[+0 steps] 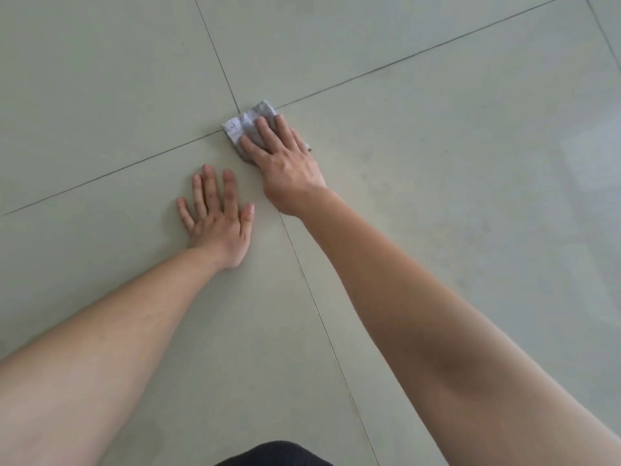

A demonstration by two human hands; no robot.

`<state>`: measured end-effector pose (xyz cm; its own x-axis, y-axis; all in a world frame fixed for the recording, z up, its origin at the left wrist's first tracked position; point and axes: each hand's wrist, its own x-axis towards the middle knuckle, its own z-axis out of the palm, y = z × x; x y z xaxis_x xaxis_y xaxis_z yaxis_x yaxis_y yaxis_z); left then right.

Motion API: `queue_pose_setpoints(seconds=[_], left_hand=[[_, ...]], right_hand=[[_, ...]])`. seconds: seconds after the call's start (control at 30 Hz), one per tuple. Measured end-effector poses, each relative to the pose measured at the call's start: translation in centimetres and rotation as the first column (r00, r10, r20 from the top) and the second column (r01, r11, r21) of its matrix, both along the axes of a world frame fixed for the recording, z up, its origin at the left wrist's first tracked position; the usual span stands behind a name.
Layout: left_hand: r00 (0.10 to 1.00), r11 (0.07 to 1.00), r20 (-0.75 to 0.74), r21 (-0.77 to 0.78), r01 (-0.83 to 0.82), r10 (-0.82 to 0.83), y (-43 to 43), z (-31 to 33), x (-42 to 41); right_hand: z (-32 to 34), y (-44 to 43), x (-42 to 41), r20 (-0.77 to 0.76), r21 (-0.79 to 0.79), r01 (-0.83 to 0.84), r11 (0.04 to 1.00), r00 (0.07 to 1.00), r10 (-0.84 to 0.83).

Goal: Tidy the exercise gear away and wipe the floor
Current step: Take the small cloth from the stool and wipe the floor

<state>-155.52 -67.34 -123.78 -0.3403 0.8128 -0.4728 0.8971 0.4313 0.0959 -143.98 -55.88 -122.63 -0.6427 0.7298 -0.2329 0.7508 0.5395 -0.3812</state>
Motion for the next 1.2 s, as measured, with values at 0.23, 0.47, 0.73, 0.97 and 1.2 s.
queue_pose_setpoints(seconds=[0.23,0.47,0.73,0.97,1.2], left_hand=[[1.0,1.0,-0.019,-0.016,0.012,-0.012,-0.1,-0.1,-0.2],[1.0,0.995,-0.01,-0.092,-0.024,0.023,0.5,0.7,0.2],[0.999,1.0,0.045,0.013,0.008,-0.009,4.6,3.3,6.9],[0.979,0.97,0.132,-0.165,0.178,-0.157,10.1,3.3,16.4],[0.976,0.946,0.11,-0.25,0.209,-0.186,10.6,2.7,16.2]], right_hand=[[0.1,9.5,13.8,0.079,0.183,0.415,0.891,0.897,-0.434],[1.2,2.2,19.4,0.135,0.03,0.547,0.837,0.827,-0.546],[0.6,-2.6,21.7,0.021,0.009,0.143,0.99,0.989,-0.143],[0.8,3.5,32.4,0.079,0.078,0.64,0.764,0.76,-0.645],[-0.5,10.1,28.7,0.051,0.105,0.713,0.694,0.693,-0.719]])
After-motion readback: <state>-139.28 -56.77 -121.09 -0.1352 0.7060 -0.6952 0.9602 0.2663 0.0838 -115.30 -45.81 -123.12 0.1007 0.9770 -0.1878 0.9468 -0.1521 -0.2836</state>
